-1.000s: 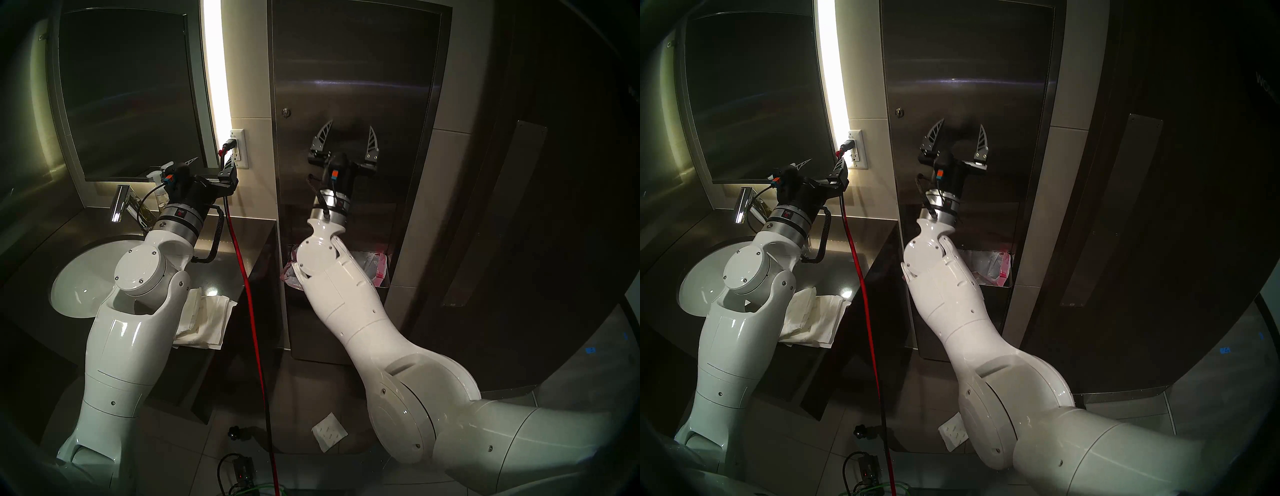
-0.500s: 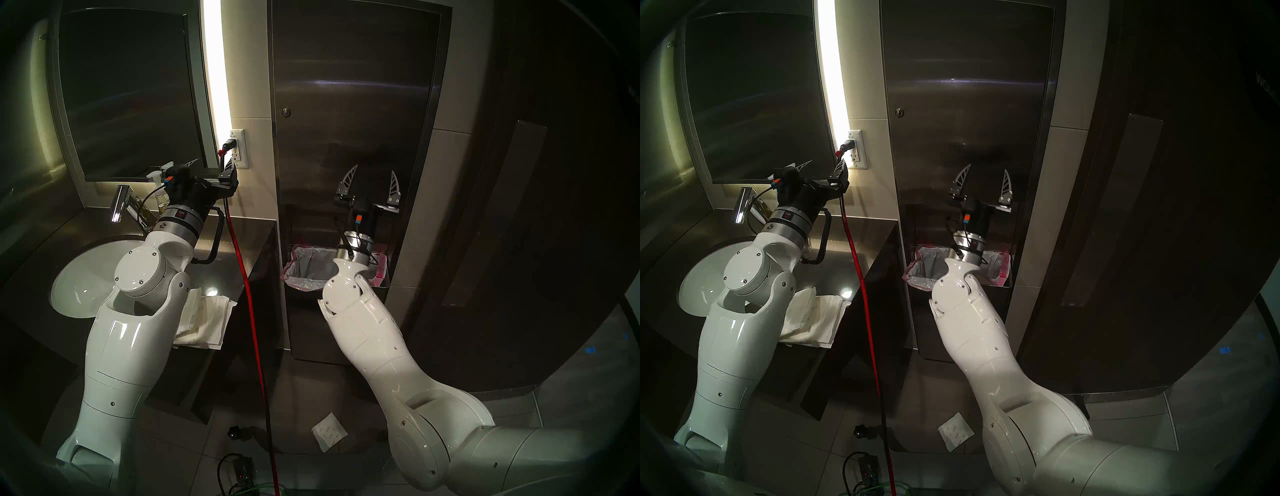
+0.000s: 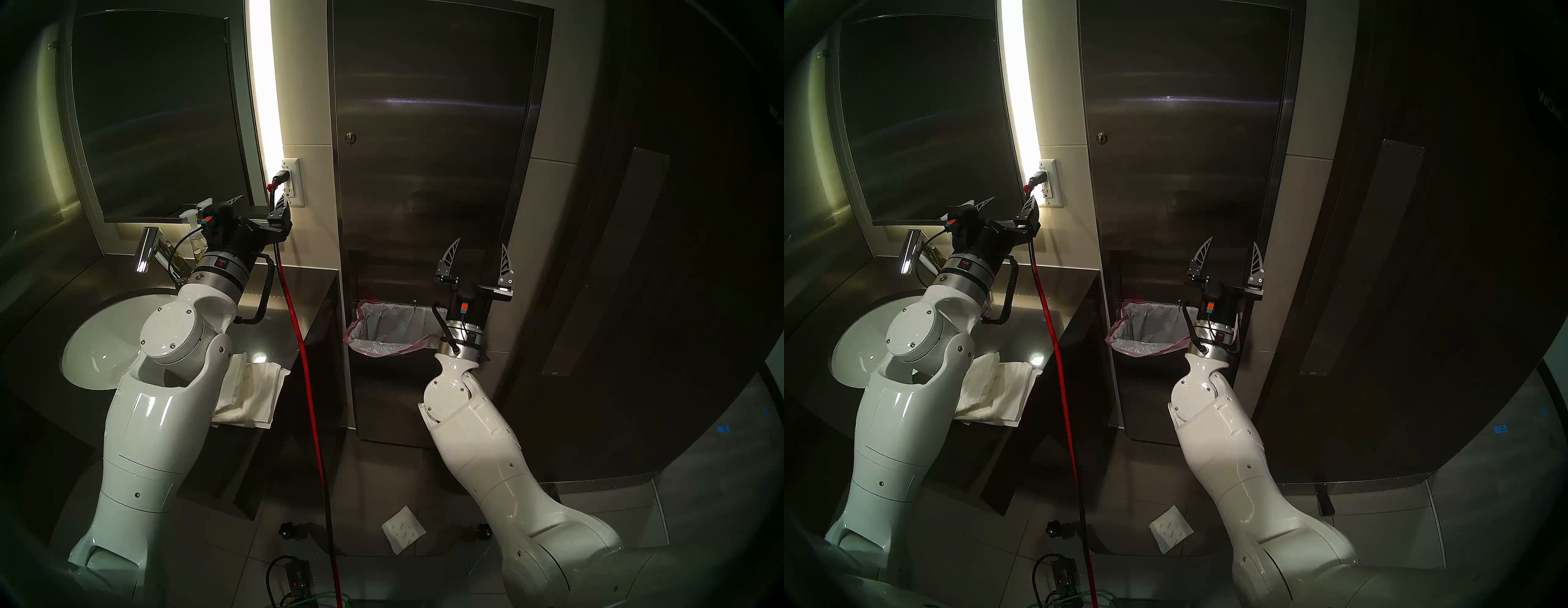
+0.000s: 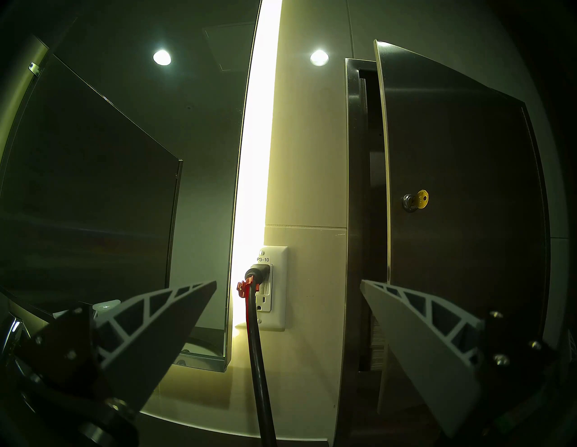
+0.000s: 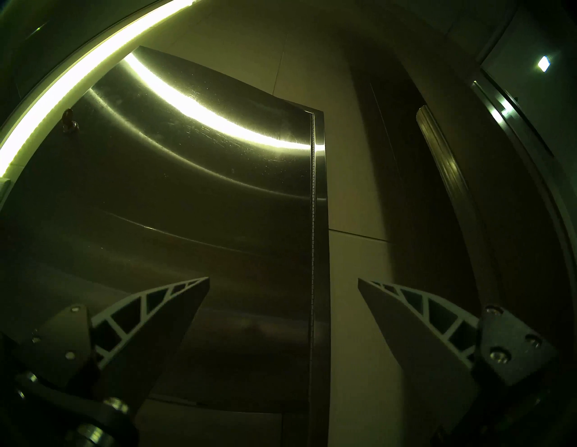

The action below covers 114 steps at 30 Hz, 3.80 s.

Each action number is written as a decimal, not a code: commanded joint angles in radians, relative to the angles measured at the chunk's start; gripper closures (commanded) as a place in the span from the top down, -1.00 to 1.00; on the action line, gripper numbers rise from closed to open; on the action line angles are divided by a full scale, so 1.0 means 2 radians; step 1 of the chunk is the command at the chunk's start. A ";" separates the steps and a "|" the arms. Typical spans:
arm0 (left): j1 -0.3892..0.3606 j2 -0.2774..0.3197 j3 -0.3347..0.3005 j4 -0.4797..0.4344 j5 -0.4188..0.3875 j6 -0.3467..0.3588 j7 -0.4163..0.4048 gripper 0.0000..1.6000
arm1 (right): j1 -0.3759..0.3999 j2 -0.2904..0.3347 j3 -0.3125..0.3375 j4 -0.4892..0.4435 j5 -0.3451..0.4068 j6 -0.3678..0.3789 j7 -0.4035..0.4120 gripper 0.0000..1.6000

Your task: Twist key and open towel dispenser

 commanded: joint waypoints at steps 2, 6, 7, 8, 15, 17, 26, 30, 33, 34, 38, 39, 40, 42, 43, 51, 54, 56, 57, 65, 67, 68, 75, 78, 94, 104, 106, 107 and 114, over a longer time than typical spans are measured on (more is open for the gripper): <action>-0.005 0.000 -0.001 -0.004 0.000 -0.002 0.000 1.00 | -0.036 0.015 -0.005 -0.052 -0.008 -0.015 -0.002 1.00; -0.005 0.001 -0.001 -0.004 0.000 -0.002 0.000 1.00 | -0.055 0.020 -0.009 -0.073 -0.010 -0.021 0.000 1.00; -0.005 0.001 -0.001 -0.004 0.000 -0.002 0.000 1.00 | -0.061 0.022 -0.010 -0.078 -0.010 -0.022 0.000 1.00; -0.005 0.001 -0.001 -0.004 -0.001 -0.002 0.000 1.00 | -0.066 0.023 -0.012 -0.083 -0.011 -0.024 0.001 1.00; -0.005 0.001 -0.001 -0.004 -0.001 -0.002 0.000 1.00 | -0.103 0.037 -0.020 -0.128 -0.017 -0.033 0.002 1.00; -0.005 0.002 -0.001 -0.004 -0.001 -0.002 0.000 1.00 | -0.113 0.041 -0.021 -0.140 -0.018 -0.036 0.002 1.00; -0.005 0.002 -0.001 -0.005 -0.002 -0.002 0.000 1.00 | -0.159 0.061 -0.032 -0.198 -0.025 -0.050 0.006 1.00; -0.006 0.003 -0.001 -0.005 -0.002 -0.002 0.000 1.00 | -0.181 0.071 -0.036 -0.229 -0.028 -0.055 0.010 1.00; -0.006 0.003 -0.001 -0.005 -0.002 -0.002 0.000 1.00 | -0.199 0.079 -0.039 -0.255 -0.030 -0.059 0.013 1.00; -0.006 0.003 -0.001 -0.005 -0.002 -0.002 0.000 1.00 | -0.203 0.082 -0.039 -0.260 -0.031 -0.060 0.014 1.00; -0.006 0.003 -0.001 -0.005 -0.003 -0.002 0.000 1.00 | -0.228 0.094 -0.042 -0.293 -0.034 -0.065 0.020 1.00; -0.006 0.003 -0.001 -0.005 -0.003 -0.002 0.000 1.00 | -0.232 0.096 -0.042 -0.294 -0.034 -0.066 0.021 1.00; -0.006 0.003 -0.001 -0.005 -0.003 -0.002 0.000 1.00 | -0.237 0.099 -0.042 -0.301 -0.035 -0.066 0.022 1.00; -0.006 0.003 -0.001 -0.006 -0.003 -0.002 0.000 1.00 | -0.249 0.105 -0.043 -0.314 -0.036 -0.069 0.025 1.00; -0.006 0.004 -0.001 -0.006 -0.003 -0.002 0.000 1.00 | -0.255 0.108 -0.043 -0.323 -0.036 -0.069 0.026 1.00; -0.007 0.004 -0.001 -0.006 -0.004 -0.002 0.000 1.00 | -0.304 0.133 -0.044 -0.387 -0.039 -0.075 0.037 1.00; -0.007 0.004 -0.001 -0.006 -0.004 -0.002 0.000 1.00 | -0.321 0.142 -0.042 -0.400 -0.040 -0.076 0.041 1.00; -0.007 0.004 -0.001 -0.006 -0.004 -0.003 0.000 1.00 | -0.334 0.150 -0.042 -0.418 -0.040 -0.076 0.044 1.00; -0.007 0.004 -0.001 -0.006 -0.004 -0.003 0.000 1.00 | -0.339 0.152 -0.041 -0.421 -0.040 -0.077 0.046 1.00; -0.008 0.004 -0.001 -0.007 -0.005 -0.003 0.000 1.00 | -0.388 0.176 -0.033 -0.476 -0.039 -0.075 0.058 1.00; -0.008 0.004 -0.001 -0.007 -0.005 -0.003 0.001 1.00 | -0.394 0.183 -0.030 -0.483 -0.038 -0.075 0.061 1.00; -0.008 0.004 -0.001 -0.007 -0.005 -0.003 0.001 1.00 | -0.406 0.187 -0.027 -0.496 -0.036 -0.072 0.063 1.00; -0.010 0.004 -0.001 -0.008 -0.005 -0.004 0.001 1.00 | -0.439 0.218 0.014 -0.535 -0.009 -0.029 0.080 1.00; -0.010 0.003 -0.001 -0.008 -0.005 -0.004 0.002 1.00 | -0.466 0.229 0.030 -0.559 0.009 -0.003 0.097 1.00; -0.012 0.001 0.000 -0.007 -0.004 -0.005 0.005 1.00 | -0.545 0.290 0.069 -0.664 0.166 0.148 0.229 1.00; -0.013 -0.001 0.001 -0.007 -0.001 -0.007 0.007 1.00 | -0.566 0.320 0.110 -0.689 0.264 0.222 0.301 1.00; -0.013 -0.001 0.001 -0.007 -0.001 -0.007 0.007 1.00 | -0.566 0.323 0.116 -0.689 0.276 0.230 0.311 1.00; -0.013 -0.001 0.001 -0.007 -0.001 -0.007 0.007 1.00 | -0.566 0.323 0.118 -0.689 0.280 0.233 0.314 1.00; -0.013 -0.002 0.000 -0.006 0.001 -0.007 0.007 1.00 | -0.567 0.325 0.129 -0.689 0.298 0.240 0.328 1.00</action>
